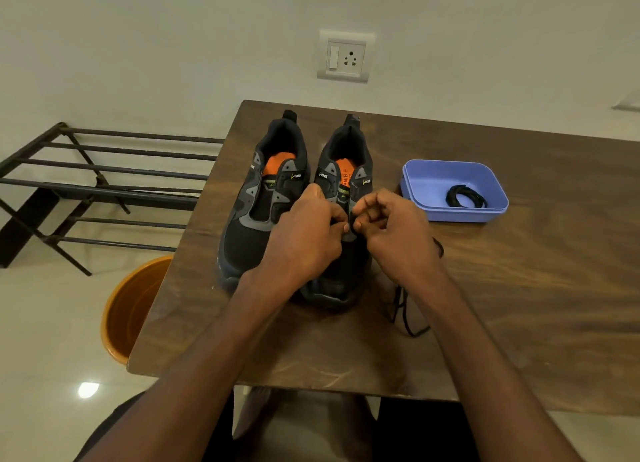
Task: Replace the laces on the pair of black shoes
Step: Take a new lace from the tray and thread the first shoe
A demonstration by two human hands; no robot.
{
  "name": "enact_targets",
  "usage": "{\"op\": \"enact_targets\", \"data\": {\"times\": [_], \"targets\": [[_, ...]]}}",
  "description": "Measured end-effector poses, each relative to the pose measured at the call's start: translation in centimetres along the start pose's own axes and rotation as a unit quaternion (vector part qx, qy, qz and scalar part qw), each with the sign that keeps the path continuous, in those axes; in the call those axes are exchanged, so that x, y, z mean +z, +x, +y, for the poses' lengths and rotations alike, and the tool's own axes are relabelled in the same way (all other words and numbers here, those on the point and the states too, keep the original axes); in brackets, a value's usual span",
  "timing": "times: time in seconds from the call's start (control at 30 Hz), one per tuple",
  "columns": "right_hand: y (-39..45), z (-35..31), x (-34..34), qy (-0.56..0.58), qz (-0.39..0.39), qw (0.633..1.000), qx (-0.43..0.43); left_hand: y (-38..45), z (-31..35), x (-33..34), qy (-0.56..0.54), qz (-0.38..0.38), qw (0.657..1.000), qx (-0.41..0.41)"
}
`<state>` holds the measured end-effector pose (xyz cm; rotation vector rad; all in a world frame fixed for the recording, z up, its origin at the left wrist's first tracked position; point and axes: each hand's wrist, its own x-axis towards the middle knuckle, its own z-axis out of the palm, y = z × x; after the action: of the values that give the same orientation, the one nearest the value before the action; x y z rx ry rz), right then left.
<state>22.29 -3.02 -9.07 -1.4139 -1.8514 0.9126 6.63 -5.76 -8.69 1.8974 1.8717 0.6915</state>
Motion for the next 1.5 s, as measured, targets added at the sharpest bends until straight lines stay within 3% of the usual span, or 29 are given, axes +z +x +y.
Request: {"op": "enact_targets", "data": {"times": [0.1, 0.27, 0.43, 0.53, 0.67, 0.77, 0.83, 1.03, 1.2, 1.33, 1.5], "targets": [[-0.1, 0.1, -0.2, -0.013, -0.004, 1.0, -0.015, -0.1, 0.7, -0.1, 0.025, -0.004, 1.0, -0.012], [0.2, 0.7, 0.1, -0.083, -0.045, 0.986, -0.136, -0.7, 1.2, 0.6, 0.094, 0.032, 0.995, 0.004], [0.4, 1.4, -0.6, -0.1, -0.06, 0.987, -0.111, -1.1, 1.1, 0.2, 0.065, 0.084, 0.994, -0.006], [0.5, 1.3, -0.9, -0.096, -0.063, 0.989, -0.094, -1.3, 0.7, -1.4, 0.023, 0.177, 0.984, -0.023], [0.3, 0.8, -0.7, -0.144, -0.037, 0.982, -0.115, -1.5, -1.0, -4.2, -0.069, 0.34, 0.938, -0.002], [0.1, -0.4, -0.1, -0.059, 0.004, 0.98, -0.188, -1.7, -1.2, -3.3, -0.076, 0.291, 0.949, 0.09], [-0.1, -1.3, 0.1, 0.039, 0.015, 0.986, -0.16, -1.4, -1.0, -2.0, -0.076, 0.264, 0.954, 0.119], [-0.1, -1.3, -0.8, 0.263, 0.054, 0.963, -0.017, -1.1, -1.0, -0.7, -0.065, 0.212, 0.974, 0.044], [0.1, -0.4, -0.7, 0.083, 0.073, 0.993, -0.038, -1.2, -0.2, 1.0, -0.037, 0.116, 0.992, -0.028], [0.0, -0.3, -0.7, -0.045, 0.073, 0.994, -0.072, -0.8, 0.0, 1.1, -0.067, 0.129, 0.987, -0.066], [-0.2, -0.4, -1.5, -0.011, 0.085, 0.996, -0.022, -0.5, -0.3, 0.8, -0.093, 0.125, 0.983, -0.098]]}}
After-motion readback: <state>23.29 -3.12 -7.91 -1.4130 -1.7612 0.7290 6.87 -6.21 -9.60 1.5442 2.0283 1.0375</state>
